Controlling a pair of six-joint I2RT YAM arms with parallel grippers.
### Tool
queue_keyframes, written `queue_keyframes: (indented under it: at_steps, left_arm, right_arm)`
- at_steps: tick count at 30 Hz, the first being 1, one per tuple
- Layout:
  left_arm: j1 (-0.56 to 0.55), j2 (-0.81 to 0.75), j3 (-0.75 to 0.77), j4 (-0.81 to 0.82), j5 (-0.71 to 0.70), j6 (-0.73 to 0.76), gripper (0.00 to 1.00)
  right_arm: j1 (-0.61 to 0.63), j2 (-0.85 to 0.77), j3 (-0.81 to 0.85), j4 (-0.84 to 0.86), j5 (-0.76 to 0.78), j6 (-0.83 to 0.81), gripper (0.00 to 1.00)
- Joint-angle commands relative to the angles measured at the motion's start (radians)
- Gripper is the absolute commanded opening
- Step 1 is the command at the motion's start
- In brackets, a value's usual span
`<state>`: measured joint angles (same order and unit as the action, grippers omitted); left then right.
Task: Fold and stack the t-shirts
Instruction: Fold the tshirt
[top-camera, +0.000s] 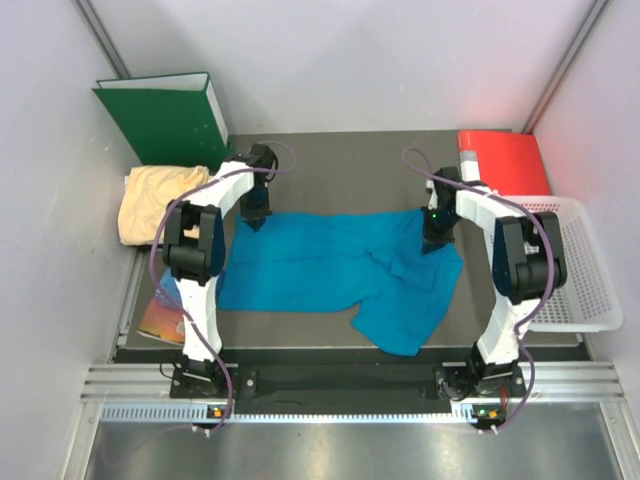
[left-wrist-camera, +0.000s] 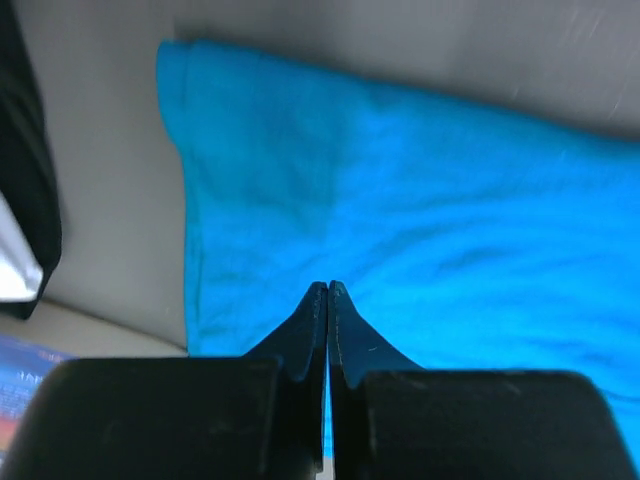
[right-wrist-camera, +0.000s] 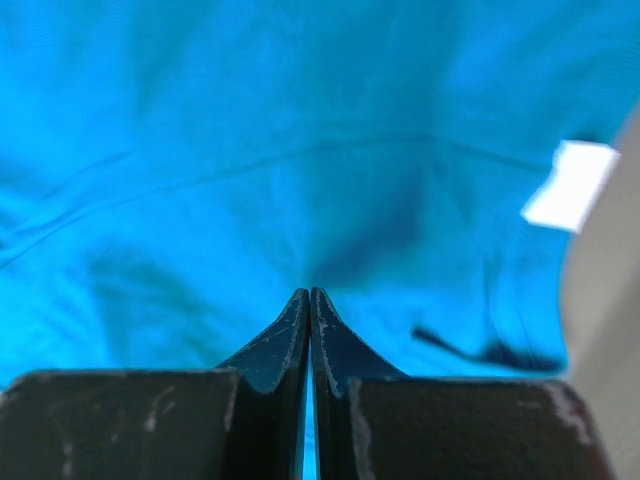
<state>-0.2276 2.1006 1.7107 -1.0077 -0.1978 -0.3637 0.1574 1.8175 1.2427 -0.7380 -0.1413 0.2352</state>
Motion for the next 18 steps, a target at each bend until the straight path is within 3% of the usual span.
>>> queue_keyframes:
  at_steps: [1,10,18]
  left_arm:
    - [0.004,0.054,0.107,-0.009,-0.005,0.011,0.00]
    - [-0.001,0.232,0.219,-0.061,-0.046,-0.001,0.00]
    - [-0.003,0.441,0.506,-0.137,-0.153,-0.021,0.00]
  right_arm:
    - [0.028,0.068,0.089,0.057,0.023,-0.004,0.00]
    - [0.045,0.204,0.207,0.071,0.109,-0.002,0.00]
    - [0.044,0.348,0.353,0.077,0.175,-0.005,0.00]
